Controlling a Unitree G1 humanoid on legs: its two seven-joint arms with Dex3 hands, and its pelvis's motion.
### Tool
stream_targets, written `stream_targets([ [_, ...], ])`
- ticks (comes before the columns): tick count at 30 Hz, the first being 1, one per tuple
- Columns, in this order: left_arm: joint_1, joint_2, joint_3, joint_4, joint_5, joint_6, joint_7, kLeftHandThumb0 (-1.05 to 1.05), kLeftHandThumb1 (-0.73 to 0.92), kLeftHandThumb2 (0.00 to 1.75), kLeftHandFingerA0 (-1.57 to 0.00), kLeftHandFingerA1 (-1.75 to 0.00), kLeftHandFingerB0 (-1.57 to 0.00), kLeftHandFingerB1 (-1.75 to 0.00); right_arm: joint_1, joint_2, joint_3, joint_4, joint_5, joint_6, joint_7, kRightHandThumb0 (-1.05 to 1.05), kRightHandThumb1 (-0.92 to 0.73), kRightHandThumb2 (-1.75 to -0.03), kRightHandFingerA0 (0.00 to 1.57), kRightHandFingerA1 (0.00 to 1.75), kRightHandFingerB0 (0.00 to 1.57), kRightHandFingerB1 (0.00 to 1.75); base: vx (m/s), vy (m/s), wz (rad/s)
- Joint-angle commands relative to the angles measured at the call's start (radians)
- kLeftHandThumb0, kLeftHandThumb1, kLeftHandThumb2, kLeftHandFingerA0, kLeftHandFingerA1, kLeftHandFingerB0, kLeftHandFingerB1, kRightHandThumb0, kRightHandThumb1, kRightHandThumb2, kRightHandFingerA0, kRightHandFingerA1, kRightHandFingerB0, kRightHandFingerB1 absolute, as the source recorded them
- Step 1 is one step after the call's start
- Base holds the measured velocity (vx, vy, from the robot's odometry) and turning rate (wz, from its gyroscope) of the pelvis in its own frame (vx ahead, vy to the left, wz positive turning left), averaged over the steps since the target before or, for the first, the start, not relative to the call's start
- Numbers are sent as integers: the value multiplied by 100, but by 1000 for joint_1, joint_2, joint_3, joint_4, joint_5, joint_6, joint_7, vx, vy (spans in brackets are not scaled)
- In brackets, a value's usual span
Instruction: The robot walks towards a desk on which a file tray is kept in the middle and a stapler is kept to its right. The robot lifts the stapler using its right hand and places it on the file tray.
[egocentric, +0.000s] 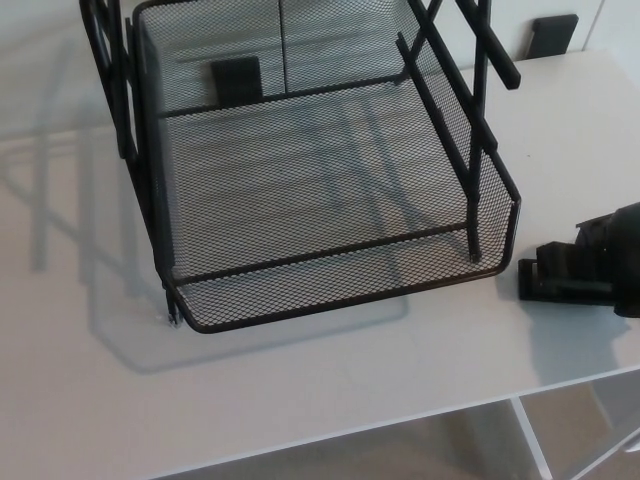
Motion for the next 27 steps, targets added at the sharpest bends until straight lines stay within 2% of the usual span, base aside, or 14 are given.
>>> stream_targets([
  [1, -1, 16, -39, 7, 47, -16, 29, -77, 33, 120, -52, -93, -42, -85, 188, 31, -8, 129, -172, -101, -597, -28, -56, -64, 84, 154, 93, 93, 0, 0, 0],
  [3, 6, 9, -40, 10, 45, -19, 33, -76, 33, 119, -51, -91, -40, -83, 203, 34, -15, 129, -159, -108, -600, -21, -65, -63, 82, 162, 84, 105, 0, 0, 0],
  [5, 8, 8, -36, 12, 39, -23, 30, -75, 34, 119, -47, -89, -39, -82, 215, 53, -16, 157, -159, -109, -658, -20, -62, -60, 82, 165, 85, 105, 0, 0, 0],
  [6, 10, 10, -40, 11, 42, -27, 32, -76, 34, 120, -48, -90, -41, -83, 220, 59, -23, 159, -148, -113, -654, -19, -64, -60, 81, 170, 75, 127, 0, 0, 0],
  [10, 15, 17, -46, 7, 44, -37, 27, -80, 34, 120, -48, -91, -43, -85, 238, 50, -59, 145, -118, -133, -661, -20, -65, -58, 81, 172, 79, 122, 0, 0, 0],
  [13, 16, 19, -29, 4, 23, -20, 17, -79, 33, 121, -45, -91, -38, -84, 240, 14, -136, 101, -63, -159, -636, -16, -66, -60, 82, 175, 73, 148, 0, 0, 0],
  [14, 17, 17, -21, 8, 16, -19, 20, -77, 33, 121, -46, -91, -37, -84, 240, -2, -151, 82, -56, -165, -618, -17, -67, -63, 83, 170, 77, 132, 0, 0, 0],
  [15, 19, 16, -23, 11, 18, -19, 25, -78, 32, 120, -52, -93, -39, -85, 245, -20, -182, 51, -37, -168, -591, -16, -68, -67, 91, 162, 83, 126, 0, 0, 0],
  [17, 27, 18, -37, 10, 33, -33, 30, -80, 32, 121, -56, -95, -41, -86, 245, -49, -251, 13, 2, -193, -567, -19, -68, -68, 91, 162, 79, 123, 0, 0, 0],
  [18, 27, 19, -39, 12, 34, -26, 35, -80, 32, 121, -56, -95, -41, -86, 237, -60, -281, 5, 5, -198, -573, -19, -68, -68, 91, 162, 79, 123, 0, 0, 0],
  [19, 30, 20, -38, 12, 33, -27, 34, -80, 33, 121, -57, -95, -41, -85, 234, -64, -294, 1, 8, -207, -560, -16, -70, -73, 81, 169, 68, 140, 0, 0, 0],
  [22, 32, 23, -46, 11, 36, -25, 30, -79, 34, 120, -49, -92, -39, -84, 232, -104, -379, -62, 29, -201, -474, -17, -71, -79, 77, 171, 63, 144, 0, 0, 0],
  [25, 35, 24, -38, 7, 22, -33, 22, -77, 35, 122, -44, -91, -39, -85, 188, -142, -509, -137, 58, -188, -422, -18, -66, -72, 89, 160, 80, 126, 0, 0, 0],
  [27, 43, 25, -42, 10, 25, -39, 23, -79, 35, 120, -43, -89, -37, -83, 167, -121, -582, -185, 99, -173, -399, -16, -66, -76, 91, 161, 77, 133, 0, 0, 0],
])
